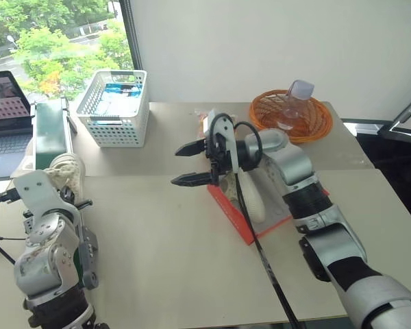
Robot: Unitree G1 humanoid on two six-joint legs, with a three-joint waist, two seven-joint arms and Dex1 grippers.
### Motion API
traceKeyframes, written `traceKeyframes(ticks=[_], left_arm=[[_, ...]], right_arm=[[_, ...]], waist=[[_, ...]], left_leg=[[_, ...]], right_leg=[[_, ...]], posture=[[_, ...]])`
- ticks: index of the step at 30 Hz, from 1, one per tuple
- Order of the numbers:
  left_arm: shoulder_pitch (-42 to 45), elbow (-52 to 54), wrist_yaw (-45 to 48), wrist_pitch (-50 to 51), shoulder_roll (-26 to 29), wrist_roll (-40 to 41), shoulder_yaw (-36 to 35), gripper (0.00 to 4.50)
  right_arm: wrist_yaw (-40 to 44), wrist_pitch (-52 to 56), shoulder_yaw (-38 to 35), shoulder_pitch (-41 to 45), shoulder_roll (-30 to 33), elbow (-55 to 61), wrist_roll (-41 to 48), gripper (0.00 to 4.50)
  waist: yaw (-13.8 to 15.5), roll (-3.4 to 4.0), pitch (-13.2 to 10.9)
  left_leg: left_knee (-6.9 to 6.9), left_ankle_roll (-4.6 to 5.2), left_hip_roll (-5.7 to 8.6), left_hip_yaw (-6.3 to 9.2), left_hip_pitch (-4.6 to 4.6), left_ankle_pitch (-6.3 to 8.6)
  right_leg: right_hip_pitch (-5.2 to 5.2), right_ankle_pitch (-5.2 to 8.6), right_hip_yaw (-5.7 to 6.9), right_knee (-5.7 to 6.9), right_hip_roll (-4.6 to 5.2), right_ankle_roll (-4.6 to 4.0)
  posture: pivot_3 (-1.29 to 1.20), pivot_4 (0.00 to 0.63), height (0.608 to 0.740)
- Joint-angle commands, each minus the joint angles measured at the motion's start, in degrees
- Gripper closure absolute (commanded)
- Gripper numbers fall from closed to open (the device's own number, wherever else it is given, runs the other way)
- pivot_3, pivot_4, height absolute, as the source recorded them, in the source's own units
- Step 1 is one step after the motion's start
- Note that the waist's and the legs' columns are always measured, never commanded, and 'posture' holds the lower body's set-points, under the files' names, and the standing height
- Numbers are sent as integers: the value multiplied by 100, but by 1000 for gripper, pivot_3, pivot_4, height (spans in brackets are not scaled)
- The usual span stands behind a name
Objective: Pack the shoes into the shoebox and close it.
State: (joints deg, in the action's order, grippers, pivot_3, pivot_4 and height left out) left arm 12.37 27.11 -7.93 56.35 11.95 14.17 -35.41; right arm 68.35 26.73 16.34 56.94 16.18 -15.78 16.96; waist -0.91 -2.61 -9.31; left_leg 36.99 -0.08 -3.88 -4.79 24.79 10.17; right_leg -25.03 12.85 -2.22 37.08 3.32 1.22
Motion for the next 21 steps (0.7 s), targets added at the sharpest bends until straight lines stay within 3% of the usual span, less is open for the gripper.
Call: traceKeyframes(ticks=[1, 9, 21], left_arm=[[39, 17, -141, 195, -101, 97, -236, 4493], [111, 9, -282, 203, -120, 144, -359, 4493], [567, 486, 234, -365, 499, 75, 772, 4493]], right_arm=[[-42, -46, -177, 78, 20, 172, 52, 0], [-80, -57, -185, 74, 28, 167, 48, 0], [-150, -37, -225, 94, 3, 126, 69, 0]], waist=[[0, 0, 0], [-5, 0, 0], [12, -4, -1]], left_leg=[[0, -4, 0, 0, -2, 2], [-1, -7, 0, -1, -6, 4], [-1, 3, 2, 1, 29, -1]], right_leg=[[1, 0, 0, 0, 0, 0], [2, 1, -1, 1, -1, -2], [-16, -4, 1, -16, 1, 3]], posture=[[0, 150, 740], [0, 150, 740], [0, 150, 740]])
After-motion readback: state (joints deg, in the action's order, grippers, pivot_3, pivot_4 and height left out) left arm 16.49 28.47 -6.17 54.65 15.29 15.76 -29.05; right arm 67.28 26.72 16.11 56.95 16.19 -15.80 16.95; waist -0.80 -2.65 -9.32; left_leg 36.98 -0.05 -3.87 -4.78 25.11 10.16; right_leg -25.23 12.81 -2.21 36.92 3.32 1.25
